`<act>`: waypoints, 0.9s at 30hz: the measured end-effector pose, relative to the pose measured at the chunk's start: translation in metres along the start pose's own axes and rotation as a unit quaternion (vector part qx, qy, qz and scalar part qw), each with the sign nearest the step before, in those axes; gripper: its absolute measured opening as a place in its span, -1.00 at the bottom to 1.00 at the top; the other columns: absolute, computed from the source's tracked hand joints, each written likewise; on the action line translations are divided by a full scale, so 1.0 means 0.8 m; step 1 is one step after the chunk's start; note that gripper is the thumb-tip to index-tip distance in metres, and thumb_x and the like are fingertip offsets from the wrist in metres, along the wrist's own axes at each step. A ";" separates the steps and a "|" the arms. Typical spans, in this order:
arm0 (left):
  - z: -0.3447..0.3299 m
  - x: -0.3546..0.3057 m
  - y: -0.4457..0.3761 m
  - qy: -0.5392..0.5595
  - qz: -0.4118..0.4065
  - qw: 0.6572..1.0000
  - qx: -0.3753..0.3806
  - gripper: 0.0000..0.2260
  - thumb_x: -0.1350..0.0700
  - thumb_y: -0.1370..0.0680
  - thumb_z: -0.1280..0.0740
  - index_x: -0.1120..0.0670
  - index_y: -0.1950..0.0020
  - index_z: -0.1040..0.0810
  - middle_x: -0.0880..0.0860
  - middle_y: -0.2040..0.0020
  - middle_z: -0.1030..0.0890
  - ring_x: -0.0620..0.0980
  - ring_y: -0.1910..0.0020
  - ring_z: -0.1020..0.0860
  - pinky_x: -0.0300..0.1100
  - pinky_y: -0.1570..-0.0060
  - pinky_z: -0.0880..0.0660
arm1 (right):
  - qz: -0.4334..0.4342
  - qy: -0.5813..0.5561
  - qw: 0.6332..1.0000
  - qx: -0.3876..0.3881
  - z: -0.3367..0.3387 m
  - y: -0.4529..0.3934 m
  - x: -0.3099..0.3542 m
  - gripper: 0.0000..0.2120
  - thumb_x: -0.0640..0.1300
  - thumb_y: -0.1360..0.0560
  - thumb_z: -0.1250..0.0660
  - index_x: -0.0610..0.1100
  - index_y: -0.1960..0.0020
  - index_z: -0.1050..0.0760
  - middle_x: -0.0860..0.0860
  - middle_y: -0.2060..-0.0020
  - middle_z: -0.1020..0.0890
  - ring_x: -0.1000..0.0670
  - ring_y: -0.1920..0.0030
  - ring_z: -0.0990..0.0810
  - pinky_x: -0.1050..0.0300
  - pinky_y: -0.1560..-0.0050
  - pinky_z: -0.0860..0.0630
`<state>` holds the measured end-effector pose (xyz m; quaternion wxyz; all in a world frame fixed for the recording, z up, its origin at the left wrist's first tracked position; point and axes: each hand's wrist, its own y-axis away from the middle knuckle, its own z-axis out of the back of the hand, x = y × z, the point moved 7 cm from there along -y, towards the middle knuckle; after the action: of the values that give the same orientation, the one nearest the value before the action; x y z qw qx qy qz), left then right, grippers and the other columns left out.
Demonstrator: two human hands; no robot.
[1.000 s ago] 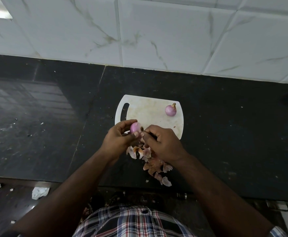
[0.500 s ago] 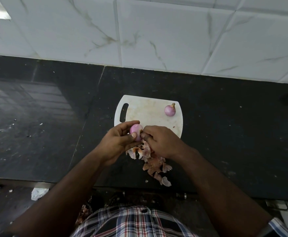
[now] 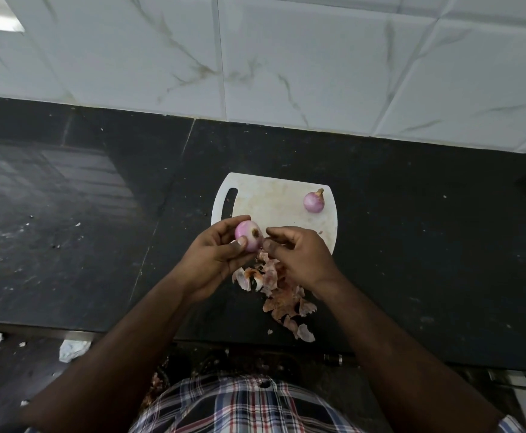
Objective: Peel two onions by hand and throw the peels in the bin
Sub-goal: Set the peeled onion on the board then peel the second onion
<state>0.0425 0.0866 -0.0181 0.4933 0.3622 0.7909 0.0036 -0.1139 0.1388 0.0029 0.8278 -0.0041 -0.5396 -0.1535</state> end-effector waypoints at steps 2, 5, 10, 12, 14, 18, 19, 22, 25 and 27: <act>-0.006 0.001 -0.001 -0.003 -0.008 1.000 0.004 -0.54 0.34 -0.48 -0.35 0.19 -0.38 -0.48 0.23 -0.30 -0.57 0.13 -0.16 -0.64 -0.05 -0.12 -0.62 | 0.011 0.004 0.999 -0.035 -0.003 0.001 0.008 -0.74 -0.03 -0.49 -0.47 -0.09 -0.15 -0.67 0.08 0.03 -0.73 0.15 0.01 -0.68 0.04 -0.09 -0.63; -0.008 0.003 -0.003 -0.021 -0.020 1.000 -0.003 -0.55 0.36 -0.48 -0.36 0.17 -0.37 -0.50 0.21 -0.31 -0.57 0.14 -0.18 -0.63 -0.03 -0.15 -0.61 | -0.005 0.002 0.996 -0.088 -0.002 0.004 0.008 -0.88 -0.08 -0.47 -0.49 -0.09 0.03 -0.71 0.08 0.18 -0.73 0.12 0.15 -0.69 0.02 0.03 -0.65; -0.003 0.004 -0.003 -0.097 -0.038 0.995 -0.013 -0.57 0.42 -0.51 -0.36 0.11 -0.35 -0.53 0.16 -0.31 -0.57 0.17 -0.15 -0.62 0.05 -0.17 -0.60 | -0.069 -0.060 0.994 -0.058 -0.010 0.006 -0.004 -0.93 -0.11 -0.50 -0.45 -0.09 0.13 -0.65 -0.01 0.27 -0.71 -0.01 0.24 -0.68 -0.11 0.10 -0.67; -0.001 0.002 -0.003 -0.129 -0.055 0.990 -0.034 -0.56 0.41 -0.50 -0.39 0.08 -0.33 -0.53 0.14 -0.31 -0.57 0.17 -0.15 -0.63 0.02 -0.10 -0.62 | -0.079 -0.123 0.989 0.002 -0.021 0.009 0.000 -0.92 -0.14 -0.54 -0.40 -0.13 0.10 -0.64 -0.08 0.27 -0.69 -0.02 0.28 -0.63 -0.05 0.15 -0.65; 0.003 0.001 -0.003 -0.136 -0.063 0.987 -0.054 -0.57 0.42 -0.50 -0.39 0.05 -0.30 -0.54 0.12 -0.29 -0.57 0.14 -0.14 -0.64 -0.05 -0.03 -0.63 | -0.072 -0.177 0.980 0.048 -0.026 0.012 0.009 -0.92 -0.18 -0.55 -0.39 -0.15 0.09 -0.63 -0.11 0.29 -0.66 0.00 0.30 -0.60 0.07 0.20 -0.61; 0.008 0.001 -0.005 -0.080 -0.054 0.994 -0.061 -0.60 0.41 -0.52 -0.36 0.12 -0.32 -0.53 0.13 -0.30 -0.57 0.12 -0.16 -0.64 -0.03 -0.09 -0.63 | -0.068 -0.113 0.991 -0.005 -0.005 0.007 -0.003 -0.95 -0.25 -0.45 -0.50 -0.16 0.11 -0.65 -0.12 0.25 -0.70 0.02 0.28 -0.65 0.10 0.18 -0.63; 0.009 0.002 -0.006 -0.065 -0.048 0.995 -0.060 -0.60 0.41 -0.52 -0.36 0.13 -0.32 -0.53 0.13 -0.31 -0.56 0.13 -0.18 -0.64 -0.01 -0.11 -0.63 | -0.075 -0.097 0.992 -0.010 -0.001 0.005 -0.009 -0.91 -0.28 -0.43 -0.51 -0.15 0.10 -0.66 -0.08 0.24 -0.71 0.04 0.25 -0.67 0.13 0.16 -0.63; 0.009 0.004 -0.008 -0.050 -0.037 0.997 -0.055 -0.59 0.38 -0.49 -0.38 0.14 -0.32 -0.52 0.13 -0.33 -0.54 0.15 -0.21 -0.63 0.02 -0.14 -0.62 | -0.068 -0.015 0.997 0.026 0.000 0.000 -0.015 -0.82 -0.28 -0.48 -0.44 -0.11 -0.05 -0.69 0.02 0.06 -0.74 0.10 0.06 -0.69 0.19 -0.03 -0.60; 0.003 0.005 -0.009 -0.041 -0.030 0.998 -0.046 -0.56 0.35 -0.47 -0.39 0.16 -0.34 -0.51 0.17 -0.33 -0.54 0.17 -0.21 -0.63 0.01 -0.13 -0.62 | -0.047 -0.002 0.999 0.009 0.000 -0.006 -0.007 -0.73 -0.07 -0.49 -0.46 -0.09 -0.17 -0.66 0.07 -0.04 -0.72 0.15 -0.03 -0.66 0.18 -0.11 -0.59; -0.002 0.005 -0.009 -0.031 -0.026 0.999 -0.033 -0.56 0.36 -0.47 -0.38 0.19 -0.34 -0.50 0.20 -0.31 -0.55 0.19 -0.18 -0.64 0.00 -0.13 -0.62 | -0.028 -0.021 0.999 -0.020 -0.002 -0.010 -0.001 -0.70 0.01 -0.46 -0.49 -0.09 -0.14 -0.67 0.07 0.03 -0.72 0.12 0.01 -0.68 0.08 -0.08 -0.63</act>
<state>0.0362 0.0840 -0.0232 0.5289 0.3253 0.7838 0.0058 -0.1153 0.1313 0.0002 0.8114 -0.0089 -0.5537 -0.1872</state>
